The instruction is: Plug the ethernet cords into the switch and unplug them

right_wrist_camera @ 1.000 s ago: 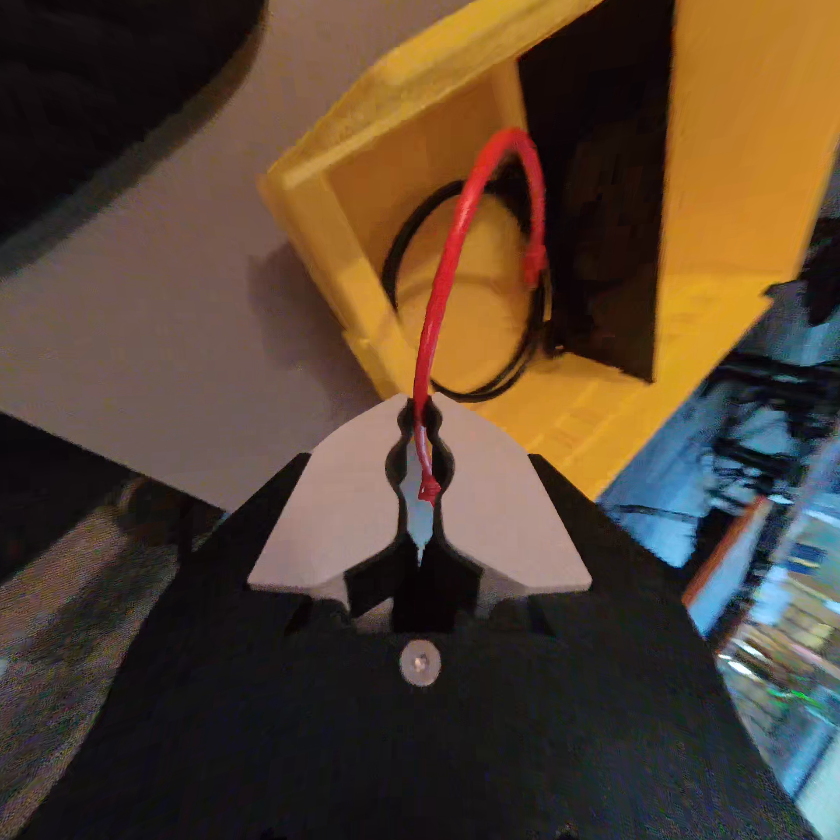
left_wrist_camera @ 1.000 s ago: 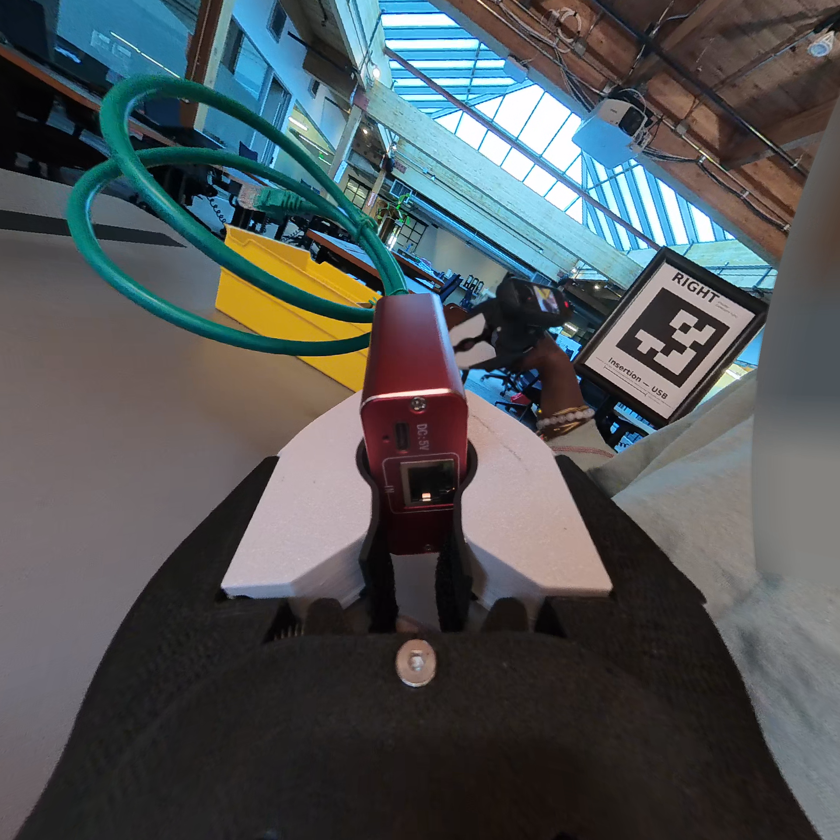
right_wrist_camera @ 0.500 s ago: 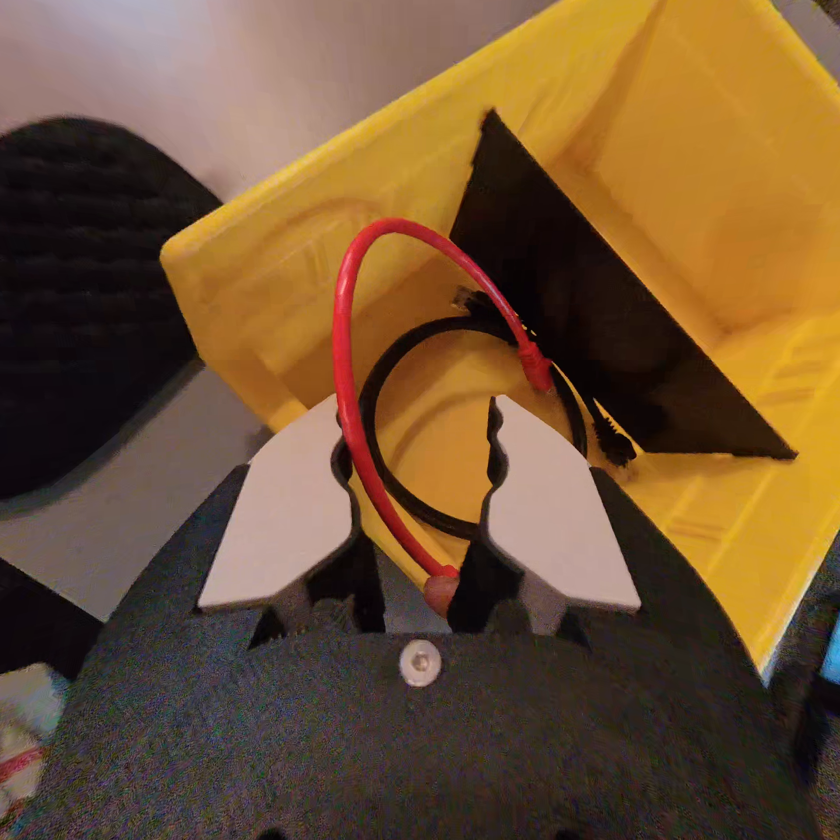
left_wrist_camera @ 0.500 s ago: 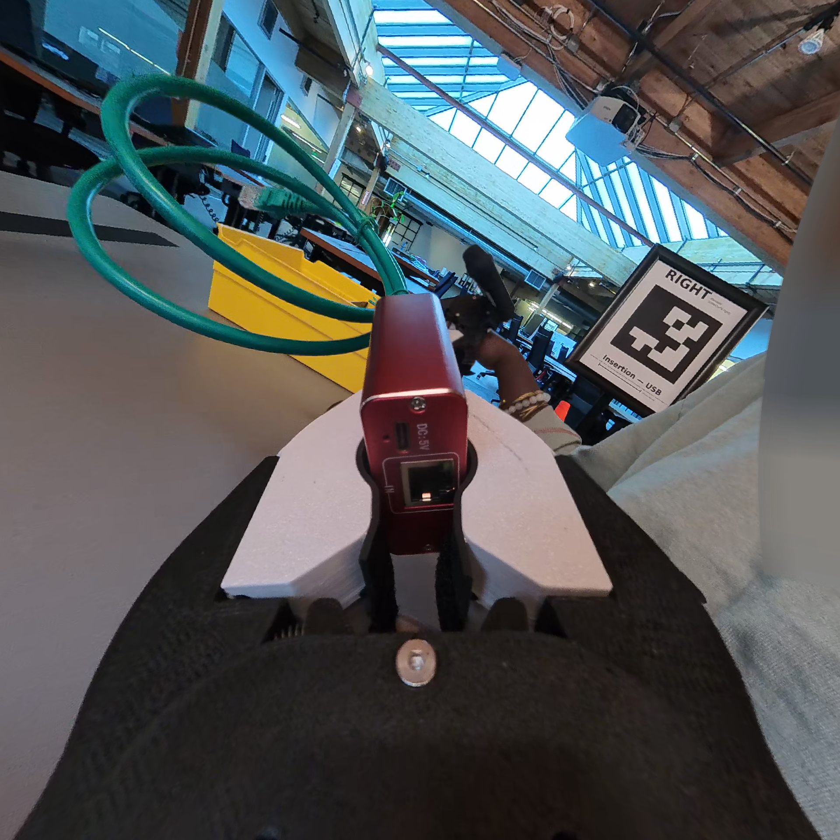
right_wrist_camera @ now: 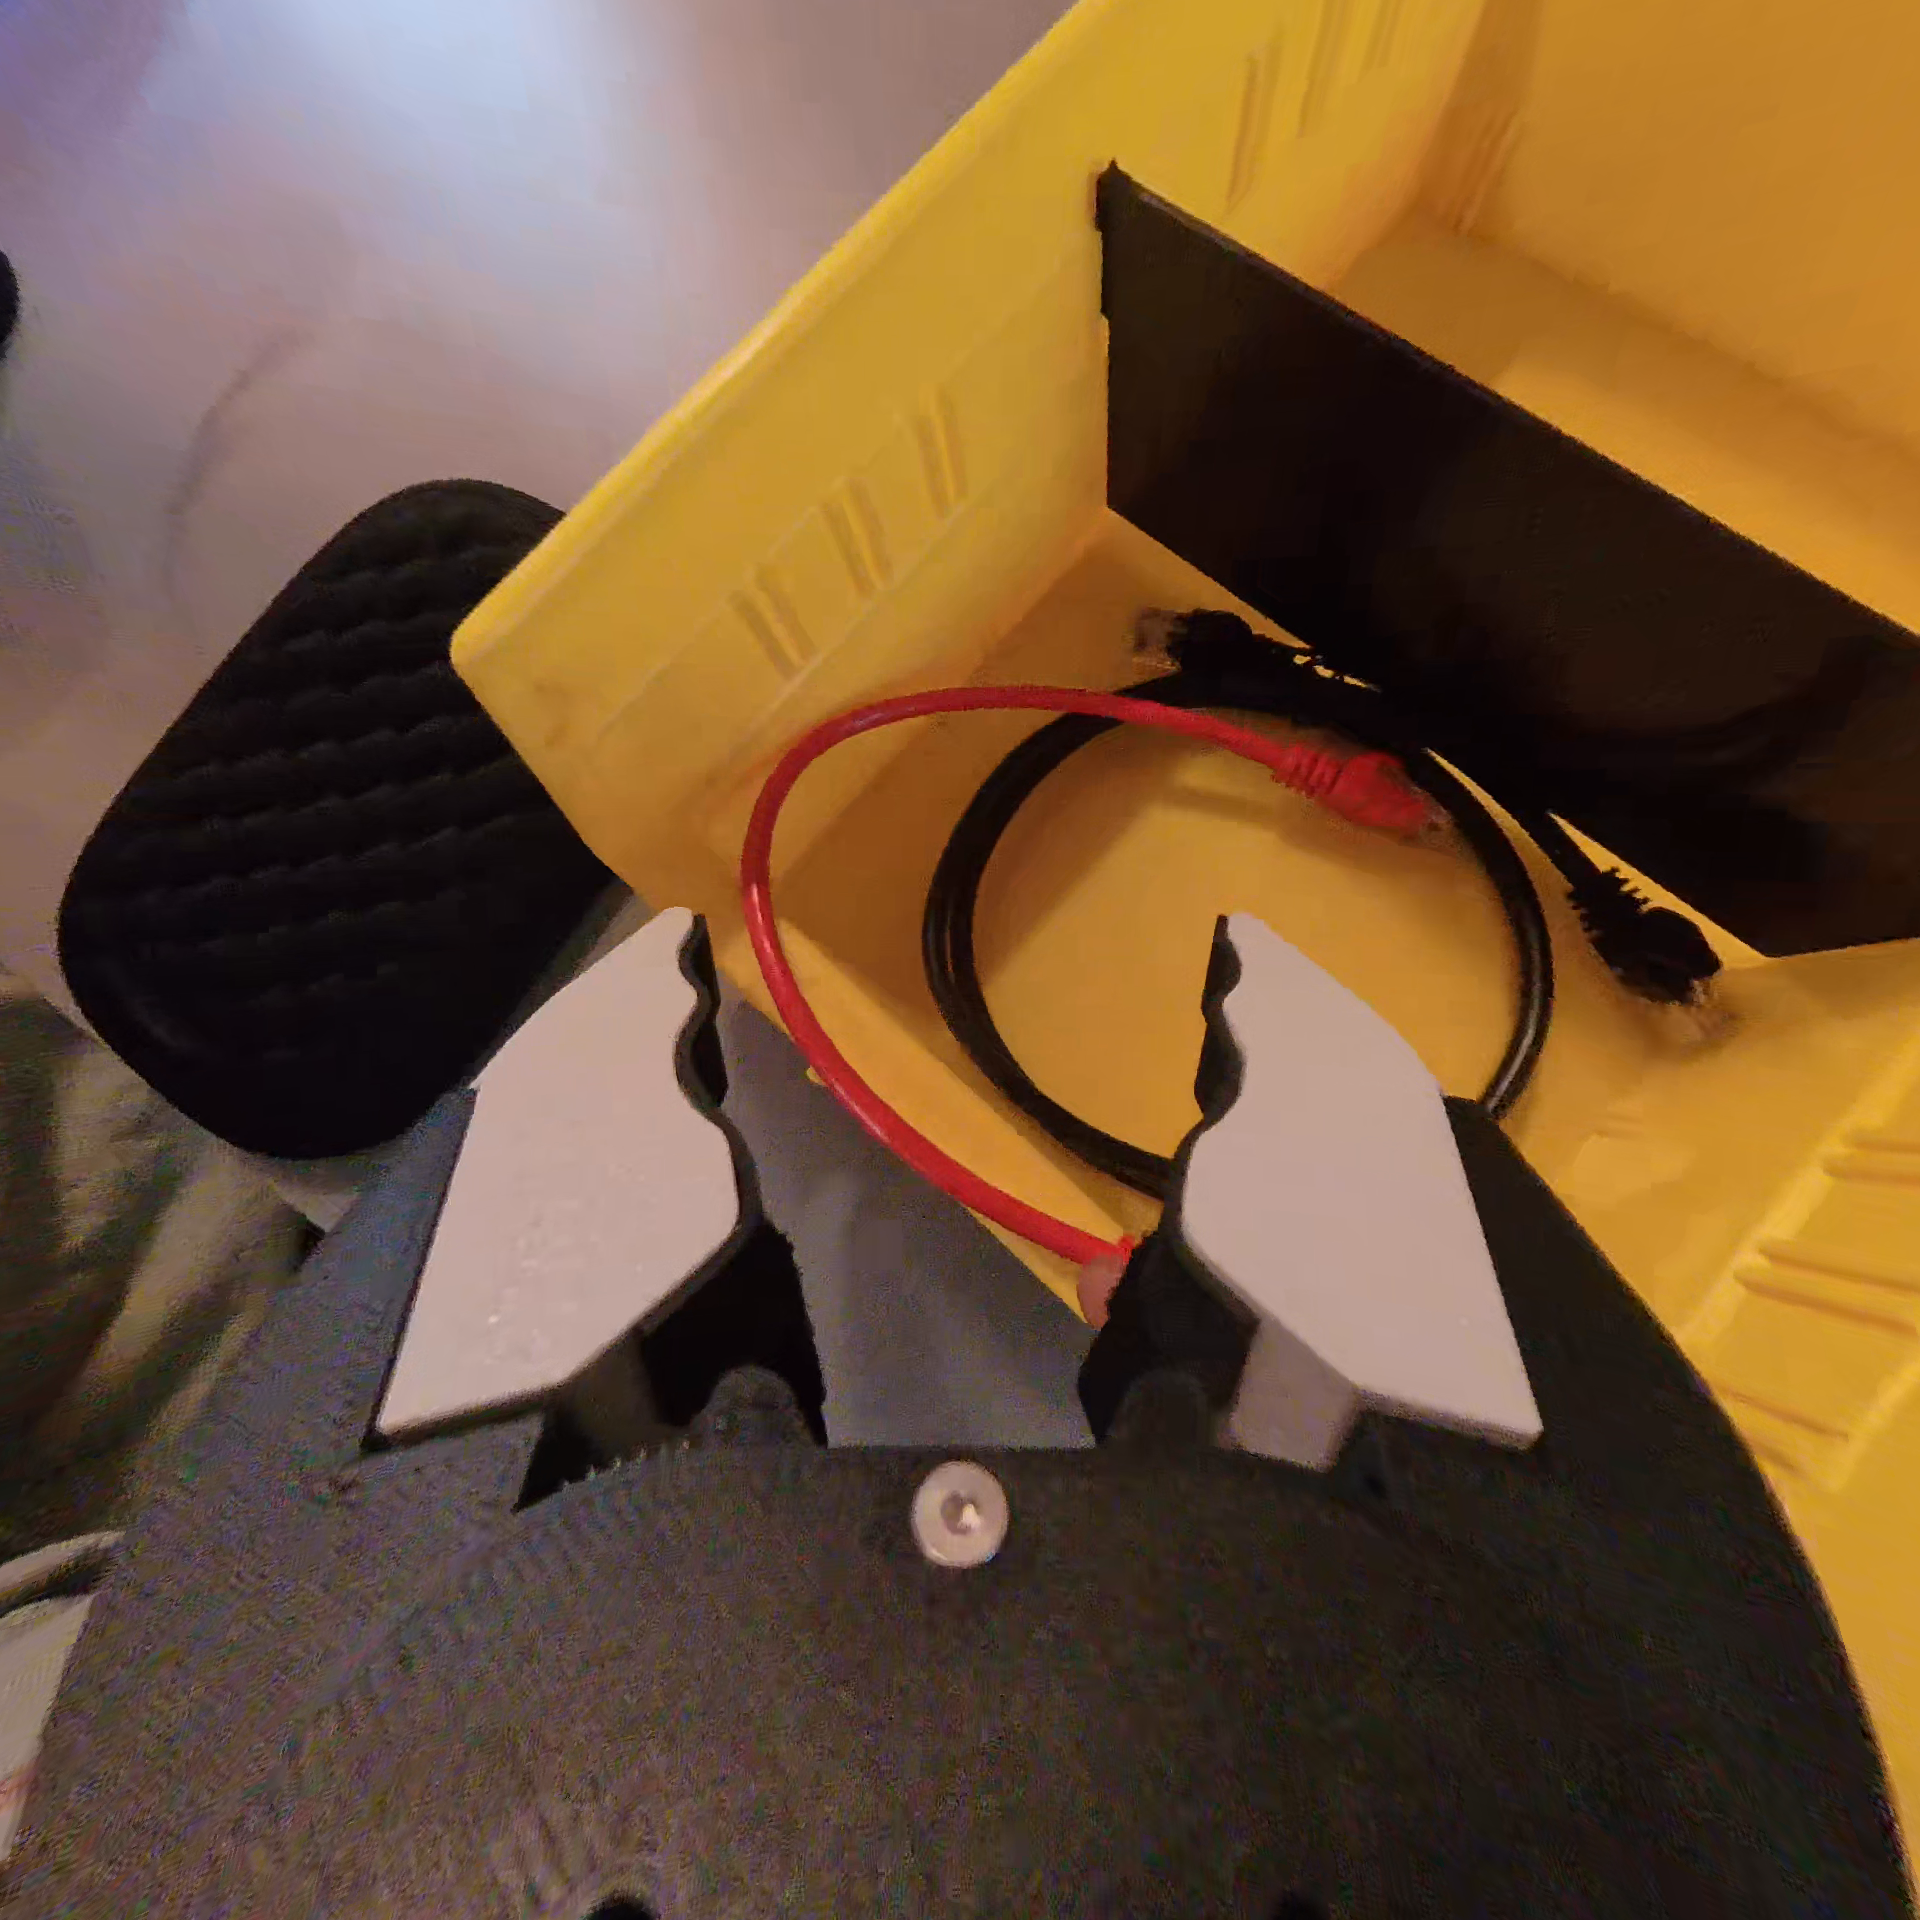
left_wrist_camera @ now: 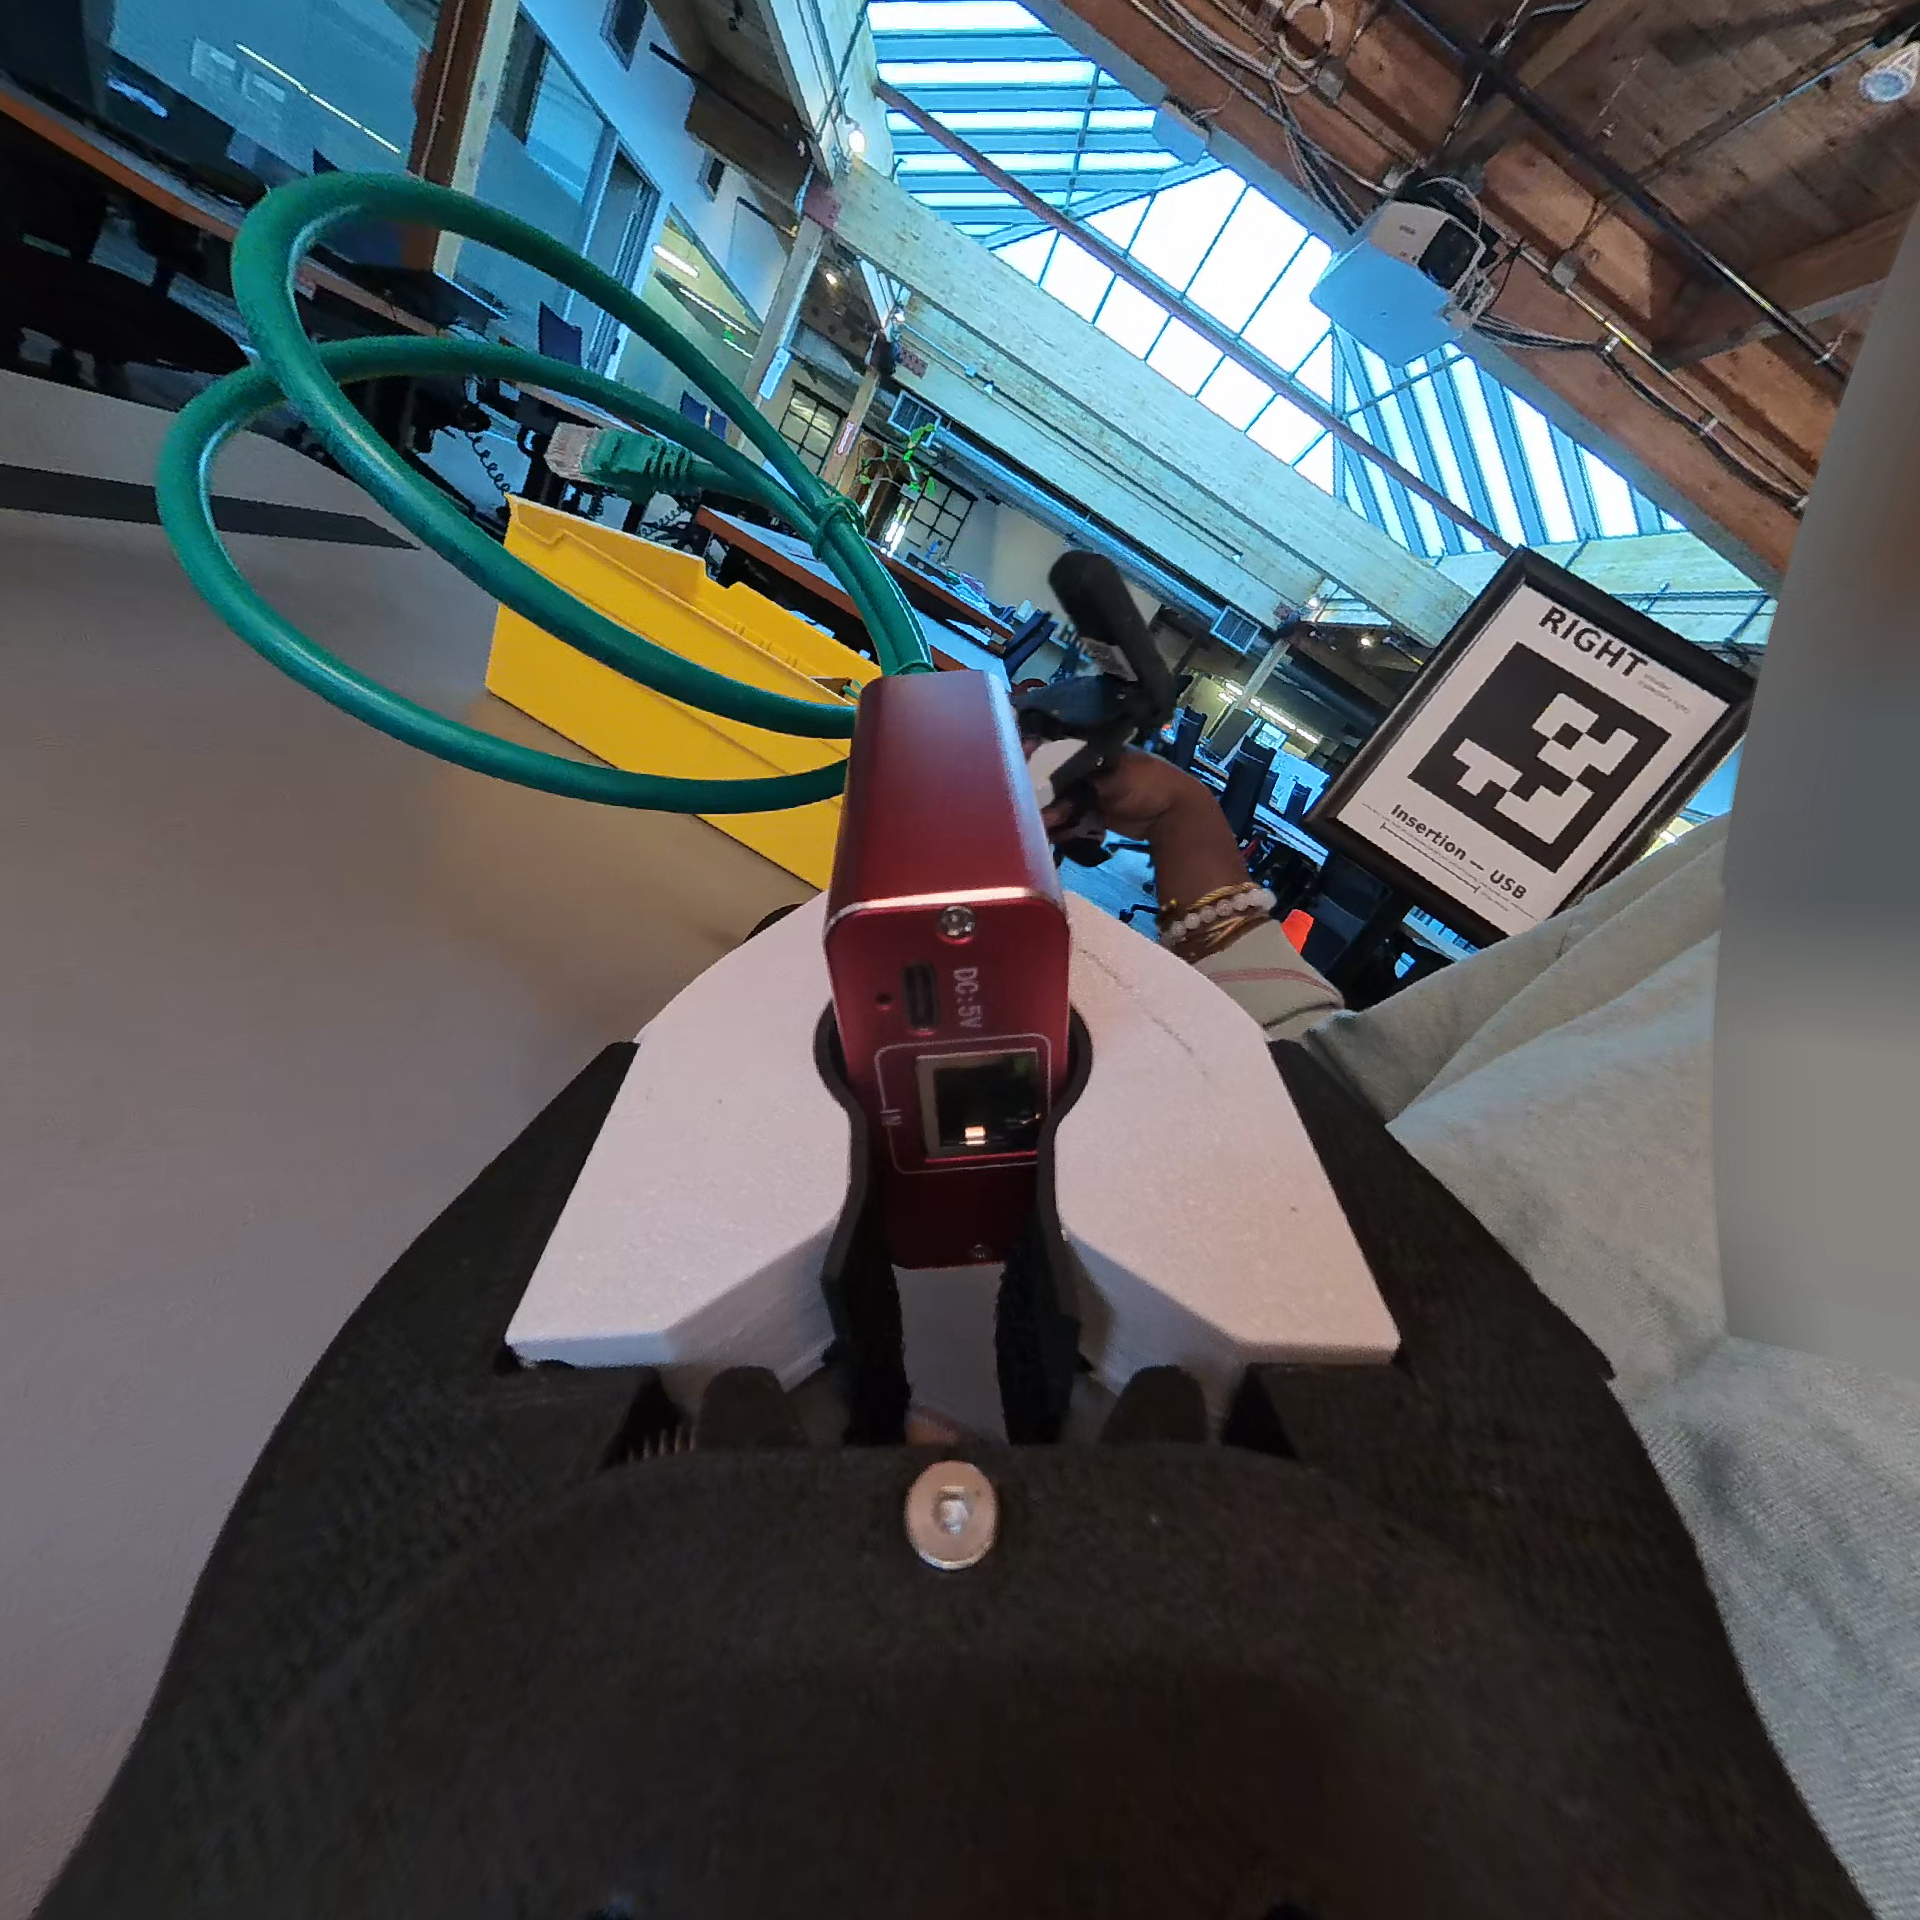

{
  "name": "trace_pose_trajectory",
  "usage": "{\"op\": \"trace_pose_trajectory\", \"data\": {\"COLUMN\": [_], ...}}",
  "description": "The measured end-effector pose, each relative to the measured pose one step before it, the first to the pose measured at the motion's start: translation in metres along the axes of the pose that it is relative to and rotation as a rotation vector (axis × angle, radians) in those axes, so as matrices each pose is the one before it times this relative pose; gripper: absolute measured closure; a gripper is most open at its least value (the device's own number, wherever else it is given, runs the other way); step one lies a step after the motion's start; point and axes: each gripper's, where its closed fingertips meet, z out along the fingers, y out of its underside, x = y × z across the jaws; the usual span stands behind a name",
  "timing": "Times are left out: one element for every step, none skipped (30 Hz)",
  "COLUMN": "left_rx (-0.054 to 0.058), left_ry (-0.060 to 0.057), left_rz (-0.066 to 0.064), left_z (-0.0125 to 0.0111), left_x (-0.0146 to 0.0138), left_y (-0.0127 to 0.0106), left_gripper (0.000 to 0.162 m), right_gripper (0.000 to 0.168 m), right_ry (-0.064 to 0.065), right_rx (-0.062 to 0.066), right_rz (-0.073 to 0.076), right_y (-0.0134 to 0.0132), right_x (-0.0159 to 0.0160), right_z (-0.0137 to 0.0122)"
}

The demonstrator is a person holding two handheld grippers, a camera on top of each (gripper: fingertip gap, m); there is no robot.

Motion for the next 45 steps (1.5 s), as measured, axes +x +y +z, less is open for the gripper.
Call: {"op": "trace_pose_trajectory", "data": {"left_rx": [0.0003, 0.0002, -0.0004, 0.0003, 0.0016, 0.0013, 0.0014, 0.001, 0.0004, 0.0004, 0.0003, -0.0001, -0.0001, 0.0, -0.0013, -0.0021, -0.0022, -0.0027, -0.0032, -0.0033, -0.0027, -0.0016, -0.0002, 0.0012, 0.0017, 0.0008, -0.0008, -0.0018, -0.0012, 0.0001, 0.0007, 0.0009, 0.0009, -0.0002, -0.0014, -0.0017, -0.0022, -0.0018, -0.001, -0.0004, -0.0001, 0.0002, 0.0005, 0.0011, 0.002], "left_ry": [-0.0016, -0.0019, -0.0023, -0.0026, -0.0009, 0.0007, 0.0002, 0.0, 0.0001, -0.0006, -0.0015, -0.0015, -0.0011, -0.0006, 0.0005, 0.0013, 0.0017, 0.0022, 0.0012, -0.001, -0.0024, -0.0031, -0.0023, 0.0001, 0.0015, 0.0011, 0.0001, -0.0011, -0.0019, -0.0014, -0.0005, -0.0004, -0.0004, 0.0005, 0.0004, 0.0004, 0.0006, 0.0005, 0.0007, 0.0014, 0.0016, 0.0006, -0.0003, -0.0014, -0.003], "left_rz": [-0.0003, -0.0001, 0.0011, 0.0017, 0.0005, 0.0001, 0.0001, 0.0001, 0.0023, 0.0031, 0.0013, -0.0001, -0.0005, -0.0014, -0.0018, -0.0006, 0.0002, 0.0008, 0.0016, 0.0024, 0.0028, 0.0024, 0.0005, -0.0015, -0.0023, -0.0025, -0.0012, 0.0016, 0.0027, 0.0005, -0.0021, -0.0026, -0.0022, -0.0011, 0.0, 0.0005, 0.0003, 0.0006, 0.0002, -0.0005, -0.0001, 0.0012, 0.0021, 0.0025, 0.0011], "left_z": [-0.00004, 0.00009, -0.00001, 0.00012, 0.00006, -0.00016, -0.00007, -0.00015, -0.00012, -0.00017, -0.00007, -0.00006, 0.00005, 0.00007, 0.00024, 0.00026, 0.00038, 0.00043, 0.00039, 0.00031, 0.00015, 0.00011, -0.00001, -0.00005, -0.00007, 0.00004, 0.00006, 0.0001, -0.00003, 0.0, -0.0001, -0.00004, -0.00003, 0.00012, 0.00012, 0.00023, 0.00023, 0.00022, 0.00007, 0.0001, -0.00008, -0.00006, -0.00012, -0.00031, -0.00049], "left_x": [-0.00031, -0.00033, -0.00033, -0.00025, -0.00003, 0.00026, 0.00016, 0.00024, 0.00027, 0.00024, 0.0, -0.00032, -0.00023, -0.00031, -0.00006, 0.00013, 0.0004, 0.00039, 0.00038, 0.00013, -0.00004, -0.00033, -0.00034, -0.00016, -0.00004, 0.00003, -0.00015, -0.00002, -0.00007, -0.00022, -0.0003, -0.00037, -0.00034, -0.00007, 0.00005, 0.00005, 0.00016, 0.00006, 0.00016, 0.00025, 0.00035, 0.00033, 0.00024, 0.00001, -0.00037], "left_y": [0.0, 0.00006, -0.00004, -0.00003, -0.00014, -0.00023, -0.00025, -0.00013, -0.00018, -0.00013, -0.00001, 0.00005, -0.00005, 0.00006, 0.0003, 0.00028, 0.00037, 0.00042, 0.00059, 0.00052, 0.00055, 0.00025, 0.00002, -0.00022, -0.00024, -0.00004, 0.00021, 0.00028, 0.00014, -0.00001, 0.00002, -0.00006, -0.00015, 0.00004, 0.00022, 0.00029, 0.00041, 0.00031, 0.00008, 0.00009, -0.00014, -0.00008, -0.00019, -0.00022, -0.00029], "left_gripper": [0.133, 0.133, 0.133, 0.133, 0.133, 0.133, 0.133, 0.133, 0.133, 0.133, 0.133, 0.133, 0.133, 0.133, 0.133, 0.133, 0.133, 0.133, 0.133, 0.133, 0.133, 0.133, 0.133, 0.133, 0.133, 0.133, 0.133, 0.133, 0.133, 0.133, 0.133, 0.133, 0.133, 0.133, 0.133, 0.133, 0.133, 0.133, 0.133, 0.133, 0.133, 0.133, 0.133, 0.133, 0.133], "right_gripper": [0.078, 0.078, 0.079, 0.08, 0.08, 0.083, 0.09, 0.093, 0.095, 0.102, 0.112, 0.124, 0.13, 0.13, 0.131, 0.13, 0.13, 0.132, 0.133, 0.13, 0.126, 0.126, 0.125, 0.122, 0.122, 0.122, 0.125, 0.13, 0.14, 0.149, 0.15, 0.152, 0.153, 0.154, 0.154, 0.154, 0.155, 0.156, 0.156, 0.156, 0.156, 0.157, 0.157, 0.157, 0.157], "right_ry": [0.0263, 0.0307, 0.0318, 0.0354, 0.036, 0.025, -0.0036, -0.0308, -0.0163, 0.0112, 0.0082, -0.0202, -0.0307, -0.0216, -0.0127, 0.0044, 0.0208, 0.0224, 0.0038, 0.0086, 0.0329, 0.064, 0.0649, 0.0473, 0.0194, -0.0062, 0.0037, 0.0116, -0.0052, -0.0119, -0.0016, -0.0058, 0.0151, 0.0446, 0.0489, 0.0518, 0.0588, 0.0503, 0.0514, 0.0295, -0.0054, -0.0089, -0.0213, -0.0549, -0.0789], "right_rx": [0.0183, 0.0388, 0.0505, 0.0542, 0.0603, 0.0591, 0.0425, 0.014, -0.0091, -0.0163, -0.019, -0.0291, -0.0514, -0.0744, -0.0939, -0.1004, -0.0927, -0.0862, -0.0741, -0.0455, -0.0226, -0.0116, 0.0033, 0.0232, 0.0398, 0.0492, 0.0489, 0.0343, 0.0112, -0.0069, 0.0017, -0.0049, -0.0138, -0.0084, 0.0047, 0.0198, 0.0329, 0.0473, 0.0456, 0.0339, 0.0087, -0.0139, -0.0162, -0.0192, -0.0325], "right_rz": [-0.0145, -0.0128, -0.0056, 0.0008, 0.0007, -0.0016, -0.004, -0.0027, 0.0062, 0.0081, 0.0071, 0.0092, 0.0173, 0.0088, -0.0143, -0.0251, -0.0122, 0.0209, 0.0603, 0.0772, 0.055, 0.0033, -0.0527, -0.0896, -0.0901, -0.0651, -0.0342, -0.0191, -0.0195, -0.0175, -0.0118, -0.0169, -0.024, -0.034, -0.0397, -0.0397, -0.0421, -0.0397, -0.0291, -0.0153, -0.0043, 0.0012, 0.005, 0.0248, 0.0486], "right_y": [-0.00336, -0.00617, -0.00736, -0.00883, -0.00957, -0.00859, -0.00495, 0.00061, 0.00443, 0.00626, 0.00681, 0.00829, 0.01115, 0.01417, 0.0174, 0.0162, 0.01594, 0.01511, 0.01318, 0.0095, 0.00643, 0.00454, 0.00141, -0.00226, -0.00518, -0.00629, -0.00621, -0.0038, -0.00026, 0.00172, -0.00071, -0.00077, -0.00084, -0.00281, -0.00562, -0.00798, -0.01085, -0.01258, -0.01152, -0.00826, -0.00279, 0.00221, 0.00415, 0.00479, 0.00602], "right_x": [-0.00004, 0.00047, 0.00123, 0.00199, 0.00229, 0.00185, -0.00144, -0.00432, -0.00176, 0.00188, 0.00012, -0.0051, -0.00794, -0.00819, -0.00751, -0.00399, -0.0011, 0.00114, 0.00069, 0.00289, 0.00642, 0.0092, 0.00785, 0.00449, 0.00012, -0.00271, 0.0006, 0.00264, 0.00019, -0.00069, 0.00036, -0.00115, 0.00142, 0.00473, 0.00535, 0.00695, 0.00819, 0.00868, 0.01053, 0.00835, 0.00388, 0.00319, 0.00103, -0.00389, -0.00709], "right_z": [-0.00482, -0.00602, -0.00726, -0.00705, -0.00667, -0.00543, -0.00425, -0.0027, -0.00202, -0.00227, -0.00272, -0.00249, -0.00271, -0.00235, -0.00106, 0.0001, 0.00101, 0.00158, 0.00183, 0.00147, 0.0007, -0.00013, 0.00086, 0.00244, 0.00292, 0.0028, 0.00251, 0.00284, 0.00365, 0.00322, 0.00091, -0.00126, -0.00293, -0.00462, -0.00607, -0.00693, -0.00734, -0.0057, -0.00278, 0.00137, 0.00613, 0.00887, 0.0105, 0.01066, 0.0095]}}
